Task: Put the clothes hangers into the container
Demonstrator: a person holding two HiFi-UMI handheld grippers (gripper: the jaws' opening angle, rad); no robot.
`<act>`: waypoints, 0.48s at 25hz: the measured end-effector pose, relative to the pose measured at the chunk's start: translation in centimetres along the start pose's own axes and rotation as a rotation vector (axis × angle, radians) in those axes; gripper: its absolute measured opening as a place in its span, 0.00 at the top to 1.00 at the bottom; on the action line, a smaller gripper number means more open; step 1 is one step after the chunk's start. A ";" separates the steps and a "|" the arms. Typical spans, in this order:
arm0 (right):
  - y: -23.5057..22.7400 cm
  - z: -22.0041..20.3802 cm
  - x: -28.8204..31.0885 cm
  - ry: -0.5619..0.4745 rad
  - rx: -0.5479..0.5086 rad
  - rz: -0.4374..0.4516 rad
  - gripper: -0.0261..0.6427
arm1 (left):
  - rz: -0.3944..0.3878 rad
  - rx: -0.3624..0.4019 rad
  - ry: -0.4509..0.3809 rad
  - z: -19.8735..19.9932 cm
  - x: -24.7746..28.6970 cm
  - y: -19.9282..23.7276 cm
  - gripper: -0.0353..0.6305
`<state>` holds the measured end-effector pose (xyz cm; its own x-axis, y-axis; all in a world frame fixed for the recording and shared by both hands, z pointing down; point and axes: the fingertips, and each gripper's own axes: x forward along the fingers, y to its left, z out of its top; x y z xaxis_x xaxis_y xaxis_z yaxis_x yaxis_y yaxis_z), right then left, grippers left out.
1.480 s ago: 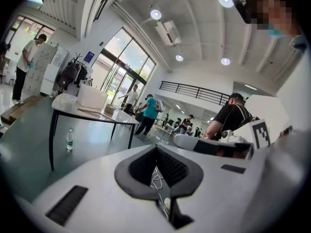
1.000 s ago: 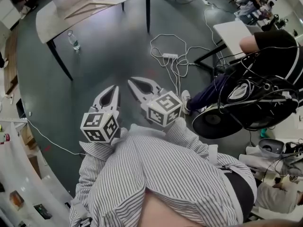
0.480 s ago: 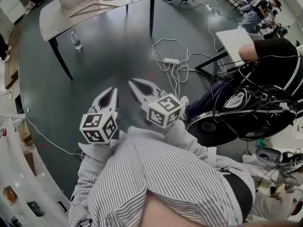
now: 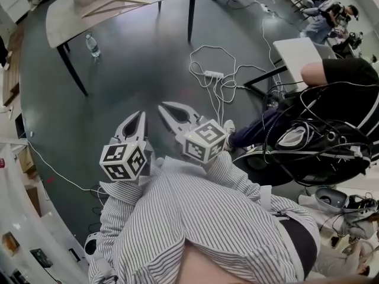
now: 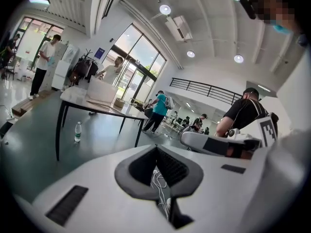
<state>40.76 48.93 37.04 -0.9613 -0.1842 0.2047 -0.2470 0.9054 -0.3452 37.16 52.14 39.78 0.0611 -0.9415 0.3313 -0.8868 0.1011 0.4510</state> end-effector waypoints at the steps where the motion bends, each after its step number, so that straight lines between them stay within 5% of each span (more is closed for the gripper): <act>1: -0.4 0.0 0.6 0.001 0.005 0.000 0.94 | 0.002 -0.002 0.008 0.0 0.4 0.5 0.93; 12: -5.5 4.5 11.8 -0.025 0.015 -0.026 0.94 | -0.021 0.026 0.018 7.6 7.8 8.5 0.93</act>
<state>30.20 40.02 37.20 -0.9573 -0.2171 0.1908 -0.2733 0.8946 -0.3536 26.64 43.24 39.89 0.0880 -0.9374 0.3370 -0.8966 0.0728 0.4368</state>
